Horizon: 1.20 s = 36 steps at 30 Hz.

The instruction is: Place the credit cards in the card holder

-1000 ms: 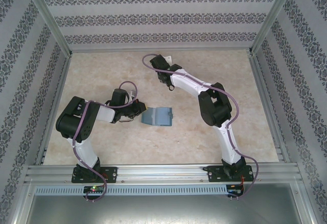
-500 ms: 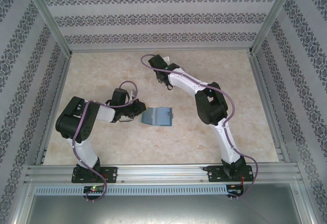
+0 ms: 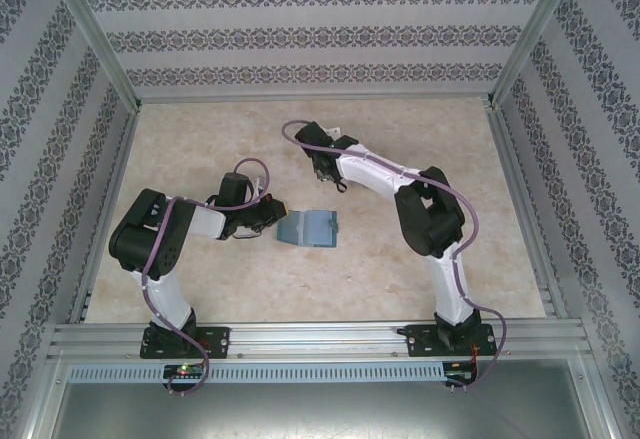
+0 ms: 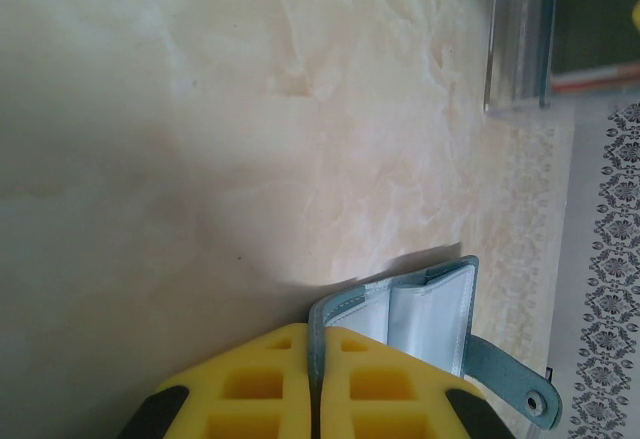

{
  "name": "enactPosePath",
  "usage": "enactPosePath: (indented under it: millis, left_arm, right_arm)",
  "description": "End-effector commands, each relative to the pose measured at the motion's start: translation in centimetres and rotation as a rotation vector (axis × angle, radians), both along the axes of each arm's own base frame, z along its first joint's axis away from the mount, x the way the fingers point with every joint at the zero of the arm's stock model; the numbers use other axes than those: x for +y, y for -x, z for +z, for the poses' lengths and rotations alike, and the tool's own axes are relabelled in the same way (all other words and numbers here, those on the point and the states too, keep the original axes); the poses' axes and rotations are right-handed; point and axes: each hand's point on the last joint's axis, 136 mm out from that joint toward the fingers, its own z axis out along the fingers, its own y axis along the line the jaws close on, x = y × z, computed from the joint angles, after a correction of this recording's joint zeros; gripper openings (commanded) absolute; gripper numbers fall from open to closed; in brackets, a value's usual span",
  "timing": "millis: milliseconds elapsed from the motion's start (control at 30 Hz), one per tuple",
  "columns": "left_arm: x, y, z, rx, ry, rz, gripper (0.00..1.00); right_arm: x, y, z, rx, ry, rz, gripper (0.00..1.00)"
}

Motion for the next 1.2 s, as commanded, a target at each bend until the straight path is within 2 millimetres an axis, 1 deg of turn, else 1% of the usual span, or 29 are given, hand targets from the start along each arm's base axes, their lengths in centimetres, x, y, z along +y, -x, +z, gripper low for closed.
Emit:
enactPosePath:
  millis: [0,100,200,267,467,633,767,933,1000,1167]
  left_arm:
    - [1.7,1.4,-3.8,0.108,-0.105,0.038,0.0]
    - [1.8,1.4,-4.0,0.111,-0.116,0.039,0.0]
    - [1.5,1.4,-3.9,0.11,-0.107,0.033,0.0]
    - [1.6,1.4,-3.9,0.105,-0.118,0.033,0.0]
    - [1.8,1.4,-3.7,0.098,-0.139,0.03,0.0]
    - [1.8,1.4,-3.9,0.103,-0.141,0.029,0.0]
    - [1.8,1.4,-4.0,0.105,-0.139,0.032,0.0]
    - [1.7,1.5,-3.9,0.11,-0.135,0.027,0.0]
    - [1.7,1.5,-4.0,0.112,-0.14,0.028,0.0]
    - [1.6,1.5,-4.2,0.119,-0.132,0.026,0.0]
  right_arm:
    - [0.4,4.2,-0.6,0.1,-0.054,-0.013,0.29]
    - [0.6,4.8,0.5,0.072,-0.053,0.02,0.37]
    - [0.3,4.1,1.7,0.038,-0.012,0.044,0.38]
    - [-0.1,3.6,2.1,0.031,0.027,0.048,0.41]
    - [-0.3,2.5,1.0,0.048,0.058,0.049,0.48]
    - [-1.2,2.3,1.2,0.034,0.122,0.024,0.47]
    - [-2.4,2.2,2.3,0.012,0.202,0.012,0.46]
    - [-3.7,1.9,3.1,-0.012,0.296,0.002,0.45]
    - [-4.0,1.8,3.6,-0.026,0.32,0.0,0.44]
    - [-4.3,1.5,3.9,-0.032,0.334,0.005,0.4]
